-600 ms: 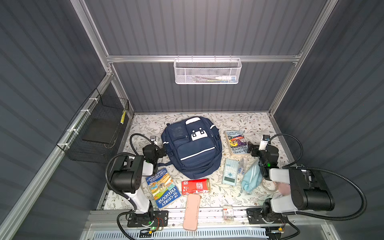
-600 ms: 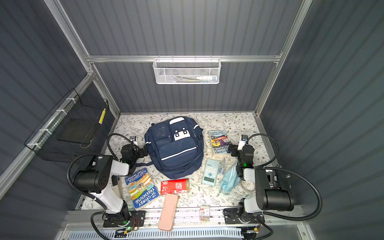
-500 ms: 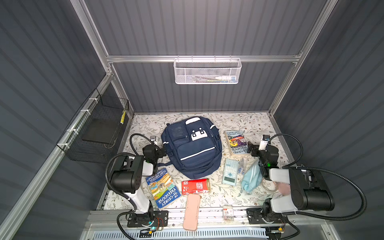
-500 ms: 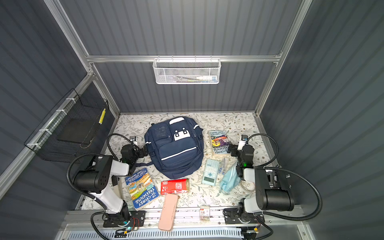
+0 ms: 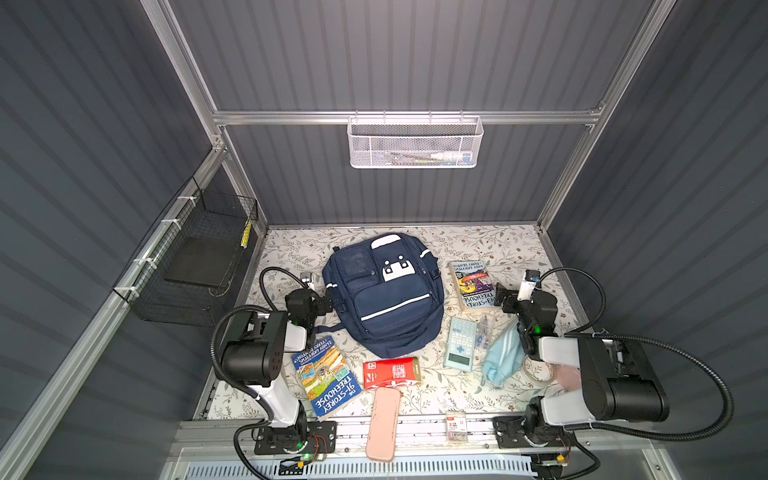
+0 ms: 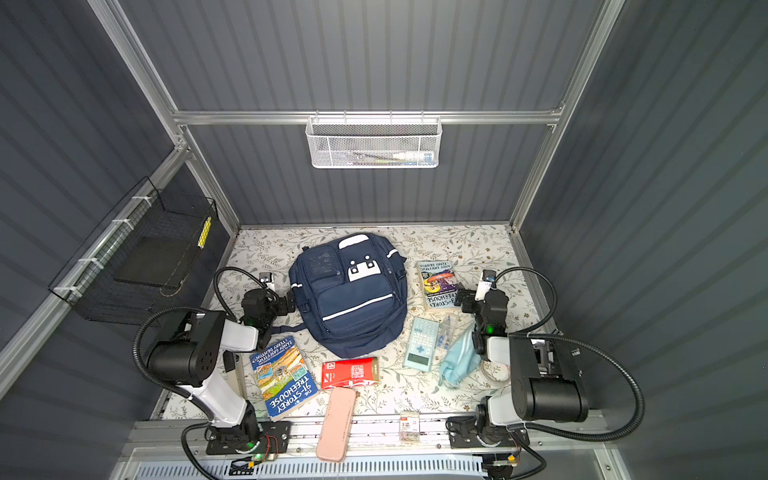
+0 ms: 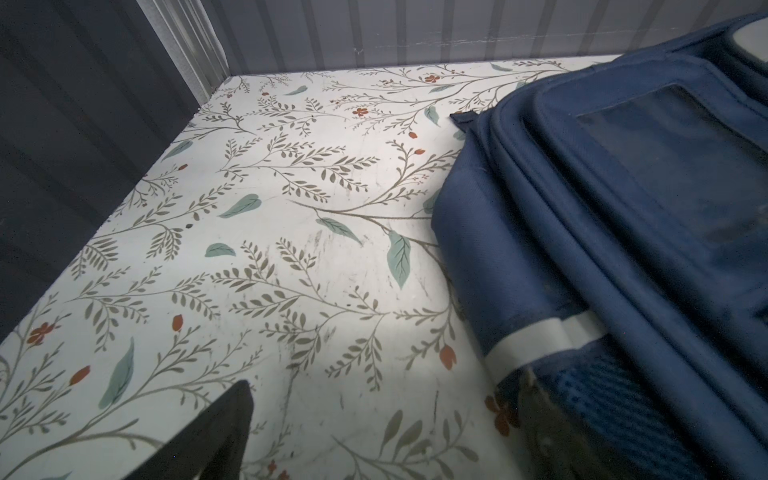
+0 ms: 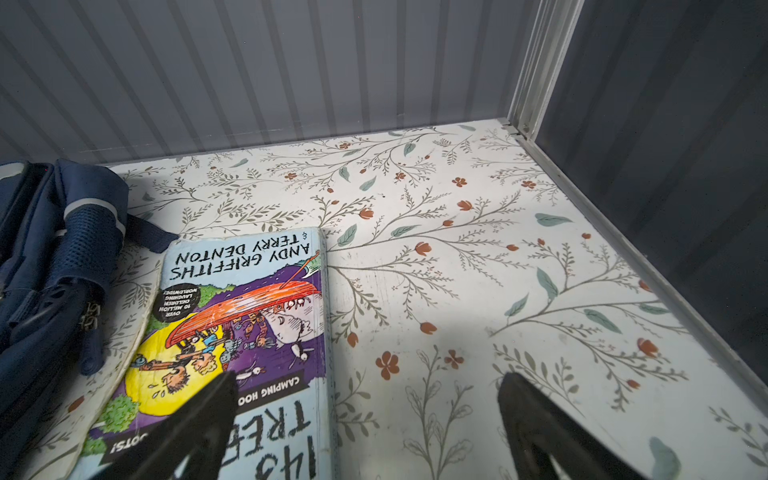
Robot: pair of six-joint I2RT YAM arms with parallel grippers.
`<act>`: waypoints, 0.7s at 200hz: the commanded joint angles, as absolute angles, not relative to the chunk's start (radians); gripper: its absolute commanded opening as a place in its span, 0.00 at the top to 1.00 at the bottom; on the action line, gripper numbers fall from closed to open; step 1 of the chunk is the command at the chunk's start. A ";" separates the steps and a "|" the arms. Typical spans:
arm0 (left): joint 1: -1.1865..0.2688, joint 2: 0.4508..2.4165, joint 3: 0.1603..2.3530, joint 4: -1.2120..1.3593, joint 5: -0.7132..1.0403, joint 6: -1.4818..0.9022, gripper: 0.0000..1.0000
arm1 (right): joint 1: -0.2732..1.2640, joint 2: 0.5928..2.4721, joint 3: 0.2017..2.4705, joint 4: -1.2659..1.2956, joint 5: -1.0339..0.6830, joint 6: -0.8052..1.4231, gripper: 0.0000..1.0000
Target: Pack the student bag
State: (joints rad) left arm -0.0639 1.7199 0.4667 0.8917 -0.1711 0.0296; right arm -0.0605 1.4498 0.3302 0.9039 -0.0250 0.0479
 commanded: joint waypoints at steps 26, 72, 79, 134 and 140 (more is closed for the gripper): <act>-0.066 1.720 0.477 0.909 -0.160 0.022 0.00 | -0.066 1.444 0.342 0.914 -0.033 0.044 0.01; -0.066 1.610 0.475 0.821 -0.202 0.003 0.00 | -0.063 1.308 0.355 0.771 -0.063 0.040 0.01; -0.066 1.563 0.497 0.731 -0.203 -0.010 0.00 | -0.063 1.250 0.378 0.666 -0.064 0.057 0.01; -0.067 1.401 0.721 0.224 -0.058 -0.343 0.00 | -0.059 1.009 0.541 0.199 -0.286 0.390 0.01; -0.073 1.399 0.741 0.193 -0.028 -0.369 0.00 | -0.054 1.017 0.561 0.172 -0.316 0.432 0.01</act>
State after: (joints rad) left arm -0.0639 1.4181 0.6544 0.4534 -0.1539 -0.1810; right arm -0.0601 1.0122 0.4953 0.4160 -0.1684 0.2249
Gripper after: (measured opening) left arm 0.998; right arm 0.989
